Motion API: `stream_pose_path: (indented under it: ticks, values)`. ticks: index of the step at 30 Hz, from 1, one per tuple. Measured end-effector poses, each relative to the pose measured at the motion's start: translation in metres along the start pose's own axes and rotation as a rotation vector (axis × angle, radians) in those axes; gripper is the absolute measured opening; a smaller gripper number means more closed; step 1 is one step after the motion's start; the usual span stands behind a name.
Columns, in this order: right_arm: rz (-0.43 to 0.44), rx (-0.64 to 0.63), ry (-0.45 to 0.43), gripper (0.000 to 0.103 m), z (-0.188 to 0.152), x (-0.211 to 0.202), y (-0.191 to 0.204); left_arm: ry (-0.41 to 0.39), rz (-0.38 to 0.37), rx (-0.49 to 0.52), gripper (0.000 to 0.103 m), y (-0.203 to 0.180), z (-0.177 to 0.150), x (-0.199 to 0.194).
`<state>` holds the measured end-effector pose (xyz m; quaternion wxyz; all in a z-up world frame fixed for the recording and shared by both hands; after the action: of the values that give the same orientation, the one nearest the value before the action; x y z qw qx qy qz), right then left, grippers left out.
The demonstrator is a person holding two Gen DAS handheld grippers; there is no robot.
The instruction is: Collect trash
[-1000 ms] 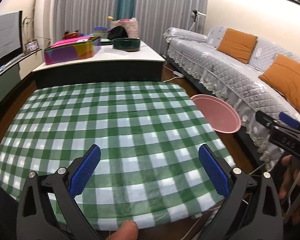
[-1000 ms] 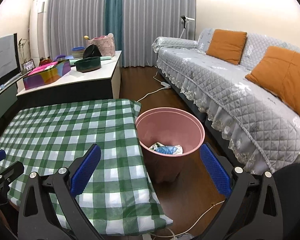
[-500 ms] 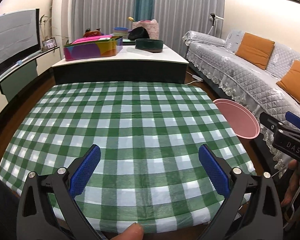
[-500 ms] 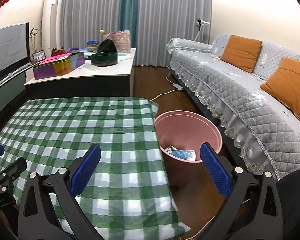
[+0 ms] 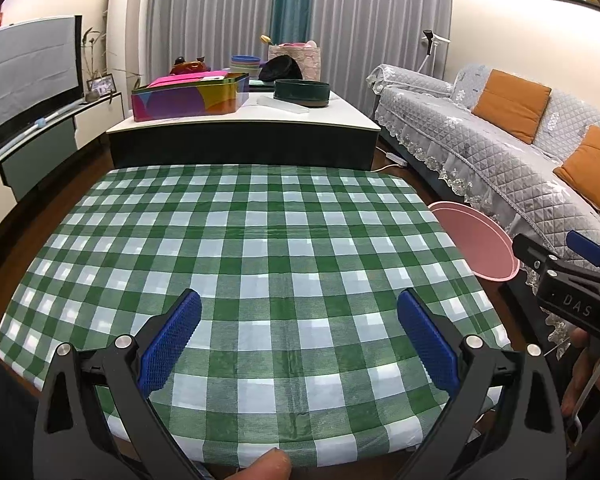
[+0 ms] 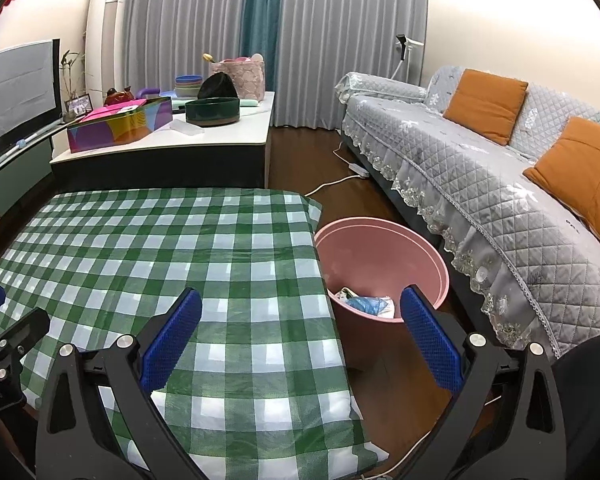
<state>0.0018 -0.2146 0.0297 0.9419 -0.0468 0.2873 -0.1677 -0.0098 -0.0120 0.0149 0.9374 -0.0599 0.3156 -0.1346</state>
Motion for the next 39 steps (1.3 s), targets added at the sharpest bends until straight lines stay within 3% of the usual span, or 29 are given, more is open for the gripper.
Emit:
stream_pose_path:
  ticks: [39]
  values:
    - [-0.002,-0.004,-0.005,0.098,0.0020,-0.0002,0.0006,0.001,-0.003,0.021,0.095,-0.0039,0.0042,0.0030]
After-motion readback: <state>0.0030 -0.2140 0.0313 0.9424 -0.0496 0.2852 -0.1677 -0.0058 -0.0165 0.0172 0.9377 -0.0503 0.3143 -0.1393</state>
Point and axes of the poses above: each gripper's, at about its wrist camera, not at the fingertips, and x roughly the way its jaws point, y to its left, z to its top, the point moved 1 cm from there along x, roughly the way its jaws point, and after that the axes turned 12 degrees about -z, right-handed, at the moved point
